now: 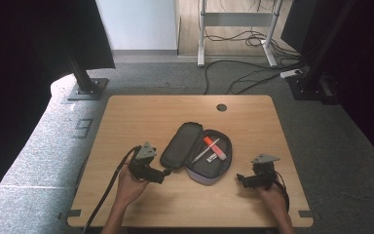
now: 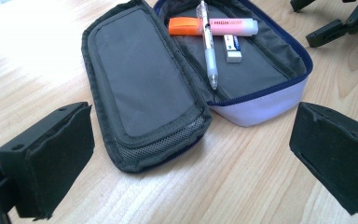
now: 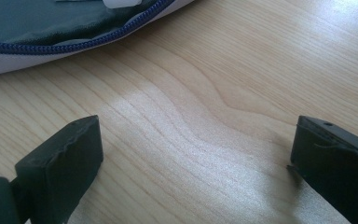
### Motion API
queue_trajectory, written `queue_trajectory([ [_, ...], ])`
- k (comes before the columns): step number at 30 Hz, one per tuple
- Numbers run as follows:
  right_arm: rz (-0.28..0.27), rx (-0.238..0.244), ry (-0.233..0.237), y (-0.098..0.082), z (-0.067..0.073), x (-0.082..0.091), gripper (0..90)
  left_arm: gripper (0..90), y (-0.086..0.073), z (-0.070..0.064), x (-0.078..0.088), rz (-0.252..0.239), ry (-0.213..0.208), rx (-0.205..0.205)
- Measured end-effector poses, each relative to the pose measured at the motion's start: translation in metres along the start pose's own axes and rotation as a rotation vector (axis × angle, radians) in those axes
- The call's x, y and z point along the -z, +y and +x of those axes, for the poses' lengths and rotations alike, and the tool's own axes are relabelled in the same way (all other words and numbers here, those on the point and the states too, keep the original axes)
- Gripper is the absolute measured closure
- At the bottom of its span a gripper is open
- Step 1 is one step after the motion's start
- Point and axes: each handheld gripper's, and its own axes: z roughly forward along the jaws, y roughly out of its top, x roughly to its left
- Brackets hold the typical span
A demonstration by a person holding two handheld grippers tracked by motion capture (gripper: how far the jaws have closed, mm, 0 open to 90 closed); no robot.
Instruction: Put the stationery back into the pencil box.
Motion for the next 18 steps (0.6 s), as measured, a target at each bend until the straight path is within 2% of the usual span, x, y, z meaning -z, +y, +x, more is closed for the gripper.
queue_trajectory([
  [12,0.0,0.0,0.0,0.0,0.0,0.0,1.9,0.0,-0.026,-0.001,0.002,0.004,-0.003,0.02],
  [18,0.0,0.0,0.0,0.0,0.0,0.0,1.9,0.0,-0.041,-0.003,-0.001,0.029,0.009,0.018],
])
